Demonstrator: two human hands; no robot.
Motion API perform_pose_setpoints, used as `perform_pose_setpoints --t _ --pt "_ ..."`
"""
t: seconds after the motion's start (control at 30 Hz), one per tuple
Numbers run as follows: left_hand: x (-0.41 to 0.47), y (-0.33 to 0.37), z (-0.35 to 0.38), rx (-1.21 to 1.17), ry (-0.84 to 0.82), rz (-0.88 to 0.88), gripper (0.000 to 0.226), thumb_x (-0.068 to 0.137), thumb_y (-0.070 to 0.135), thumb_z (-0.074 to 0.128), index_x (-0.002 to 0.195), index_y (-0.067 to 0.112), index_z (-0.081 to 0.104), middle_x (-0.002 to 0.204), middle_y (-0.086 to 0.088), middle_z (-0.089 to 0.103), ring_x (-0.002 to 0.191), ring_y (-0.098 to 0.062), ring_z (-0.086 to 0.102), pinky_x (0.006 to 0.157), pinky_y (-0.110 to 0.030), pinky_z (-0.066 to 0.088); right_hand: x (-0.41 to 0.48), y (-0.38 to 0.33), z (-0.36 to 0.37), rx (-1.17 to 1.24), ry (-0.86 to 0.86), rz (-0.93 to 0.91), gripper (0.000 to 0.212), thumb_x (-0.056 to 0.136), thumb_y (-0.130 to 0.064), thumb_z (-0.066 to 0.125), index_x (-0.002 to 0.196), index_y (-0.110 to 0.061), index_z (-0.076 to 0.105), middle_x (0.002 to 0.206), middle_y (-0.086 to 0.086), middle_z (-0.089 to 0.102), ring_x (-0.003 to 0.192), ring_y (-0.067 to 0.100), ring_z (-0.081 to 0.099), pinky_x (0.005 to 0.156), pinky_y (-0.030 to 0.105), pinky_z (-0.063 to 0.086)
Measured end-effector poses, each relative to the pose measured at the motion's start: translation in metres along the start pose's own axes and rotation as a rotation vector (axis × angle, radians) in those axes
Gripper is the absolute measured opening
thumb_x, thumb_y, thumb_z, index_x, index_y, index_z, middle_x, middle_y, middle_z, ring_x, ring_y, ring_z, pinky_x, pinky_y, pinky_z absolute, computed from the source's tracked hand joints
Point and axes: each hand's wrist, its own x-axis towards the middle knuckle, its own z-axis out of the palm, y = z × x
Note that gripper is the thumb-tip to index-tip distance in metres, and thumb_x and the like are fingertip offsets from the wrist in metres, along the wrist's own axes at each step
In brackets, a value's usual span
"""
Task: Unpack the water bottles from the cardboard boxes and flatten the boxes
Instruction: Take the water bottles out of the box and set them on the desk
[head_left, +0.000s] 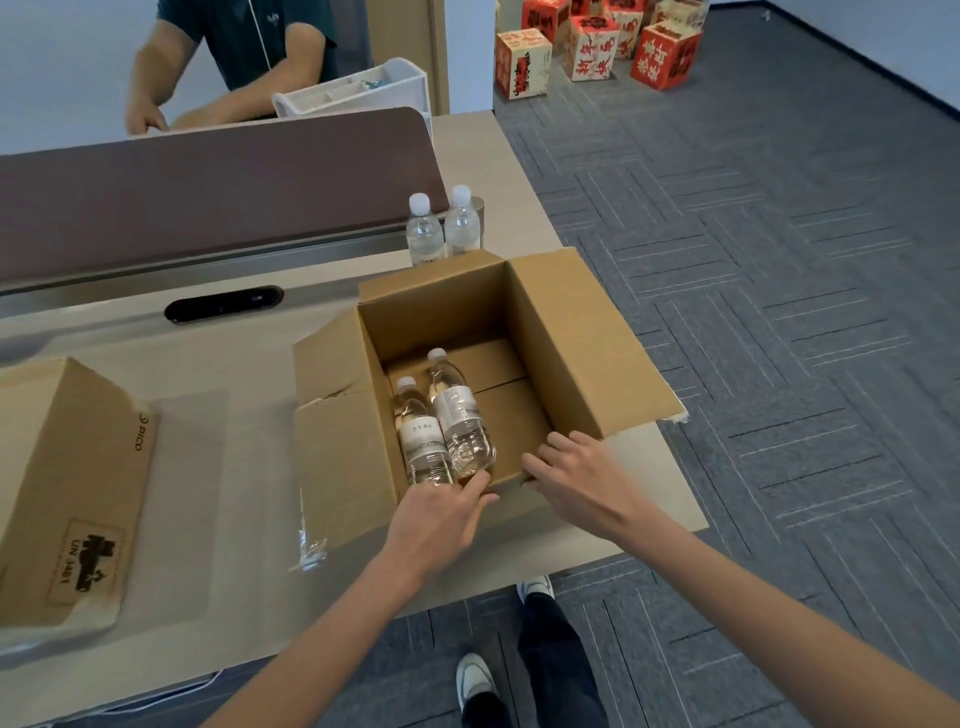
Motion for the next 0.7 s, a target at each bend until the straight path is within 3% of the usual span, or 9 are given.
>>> perform_pose_setpoints --t 0.13,0.27,0.57,0.7 --pt "0.001 0.003 0.004 -0.030 0.040 -0.032 0.035 0.101 0.038 0.036 0.092 0.019 0.064 0.045 0.009 0.051 0.029 -0.007 0.039 0.028 -0.020 0.031 -0.005 -0.005 0.014 -0.030 0.078 0.038 0.011 0.095 -0.024 0.054 0.093 -0.014 0.057 0.073 0.001 0.060 0.068 0.015 0.051 0.051 0.026 0.038" --pt "0.002 0.006 0.003 -0.006 0.052 -0.034 0.035 0.099 0.034 0.037 0.088 0.017 0.065 0.045 0.010 0.050 0.029 -0.006 0.036 0.031 -0.017 0.020 -0.004 -0.006 0.019 0.001 0.076 0.068 0.014 0.083 -0.017 0.072 0.087 -0.016 0.058 0.068 -0.002 0.058 0.064 0.014 0.052 0.046 0.023 0.035" --pt "-0.003 -0.010 -0.001 0.066 0.003 0.071 0.036 0.101 0.043 0.040 0.092 0.018 0.064 0.047 0.013 0.046 0.029 -0.001 0.031 0.032 -0.012 0.019 0.001 0.018 0.005 0.051 0.038 -0.132 0.019 0.089 -0.030 0.066 0.085 -0.016 0.056 0.071 -0.003 0.057 0.066 0.015 0.053 0.044 0.027 0.044" --pt "-0.016 -0.028 0.004 0.061 -0.033 0.079 0.057 0.105 0.048 0.013 0.086 0.020 0.060 0.044 0.015 0.041 0.028 -0.001 0.030 0.031 -0.009 0.018 -0.009 0.021 0.001 0.067 0.014 -0.094 0.014 0.088 -0.026 0.069 0.089 -0.016 0.060 0.078 -0.004 0.060 0.071 0.013 0.054 0.054 0.024 0.045"
